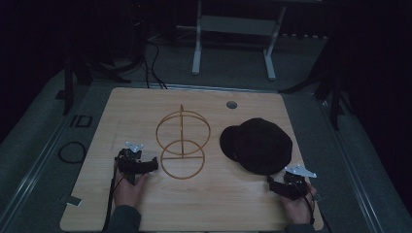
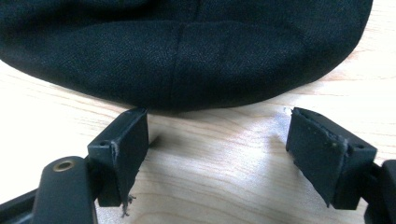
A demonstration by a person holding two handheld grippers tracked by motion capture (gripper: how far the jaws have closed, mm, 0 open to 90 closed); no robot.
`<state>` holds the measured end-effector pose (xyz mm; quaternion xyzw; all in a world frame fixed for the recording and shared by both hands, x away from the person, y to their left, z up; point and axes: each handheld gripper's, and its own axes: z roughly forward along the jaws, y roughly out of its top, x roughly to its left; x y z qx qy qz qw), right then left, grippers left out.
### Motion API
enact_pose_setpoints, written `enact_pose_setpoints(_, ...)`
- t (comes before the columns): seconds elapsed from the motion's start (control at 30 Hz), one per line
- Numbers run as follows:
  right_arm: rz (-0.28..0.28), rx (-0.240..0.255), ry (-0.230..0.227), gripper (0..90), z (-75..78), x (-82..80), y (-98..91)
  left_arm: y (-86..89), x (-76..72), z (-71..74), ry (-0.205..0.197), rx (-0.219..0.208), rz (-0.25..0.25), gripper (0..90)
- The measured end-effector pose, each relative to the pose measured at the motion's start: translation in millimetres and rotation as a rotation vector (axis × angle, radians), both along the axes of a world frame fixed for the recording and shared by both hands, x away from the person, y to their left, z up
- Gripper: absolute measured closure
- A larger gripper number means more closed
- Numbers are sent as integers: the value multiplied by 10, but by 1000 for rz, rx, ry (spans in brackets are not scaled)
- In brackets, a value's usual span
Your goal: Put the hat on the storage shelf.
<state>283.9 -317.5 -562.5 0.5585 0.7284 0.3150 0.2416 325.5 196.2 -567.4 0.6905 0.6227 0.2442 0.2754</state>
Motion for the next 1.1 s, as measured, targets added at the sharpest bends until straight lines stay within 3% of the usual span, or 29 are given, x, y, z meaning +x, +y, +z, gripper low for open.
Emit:
enact_pose_setpoints(0.27,9,-14,60,191,49,4,50,0,-1,0,0,0,0,12)
enact_pose_setpoints(0.33,18,-23,86,182,68,16,68,0,0,0,0,0,0,12)
enact_pose_setpoints(0.37,36,-36,123,188,100,29,84,0,0,0,0,0,0,12)
enact_pose_setpoints(0.57,90,-55,204,253,180,-10,121,0,0,0,0,0,0,12)
enact_pose_setpoints(0.83,175,-62,237,313,395,-63,177,-1,-1,0,0,0,0,12)
enact_pose_setpoints(0.97,225,-55,259,327,551,6,247,-1,0,0,0,0,0,12)
enact_pose_setpoints(1.1,243,-56,253,327,640,47,303,1,-1,1,1,2,-1,12)
